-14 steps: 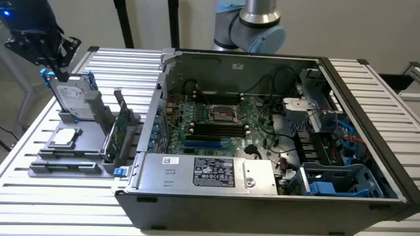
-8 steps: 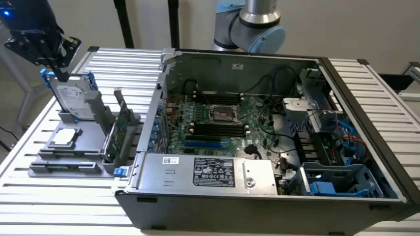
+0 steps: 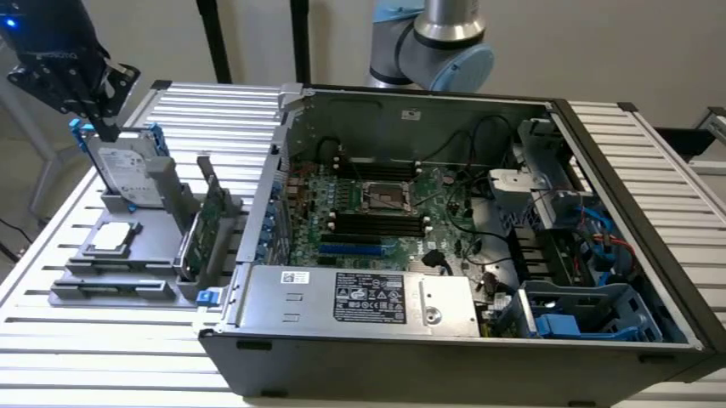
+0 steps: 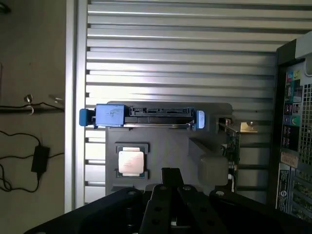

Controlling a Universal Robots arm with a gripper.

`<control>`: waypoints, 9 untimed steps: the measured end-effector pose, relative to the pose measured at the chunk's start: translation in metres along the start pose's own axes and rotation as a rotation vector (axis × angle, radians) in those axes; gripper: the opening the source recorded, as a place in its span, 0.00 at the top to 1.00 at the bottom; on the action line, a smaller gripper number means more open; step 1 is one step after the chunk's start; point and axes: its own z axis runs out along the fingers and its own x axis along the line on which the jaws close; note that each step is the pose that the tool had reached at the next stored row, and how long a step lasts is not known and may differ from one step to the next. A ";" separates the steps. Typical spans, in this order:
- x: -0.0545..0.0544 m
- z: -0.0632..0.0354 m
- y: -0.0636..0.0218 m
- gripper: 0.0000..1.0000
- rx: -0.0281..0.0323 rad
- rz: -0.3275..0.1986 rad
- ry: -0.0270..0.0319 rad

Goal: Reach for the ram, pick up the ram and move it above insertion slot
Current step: 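Reach for the ram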

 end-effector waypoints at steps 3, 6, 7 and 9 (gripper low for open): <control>0.000 -0.0002 -0.0060 0.89 0.0000 0.000 0.0000; 0.000 -0.0005 -0.0180 0.89 -0.0002 0.000 0.0003; 0.000 -0.0008 -0.0221 0.89 -0.0001 0.000 0.0005; 0.000 -0.0011 -0.0304 0.89 0.0000 0.000 0.0005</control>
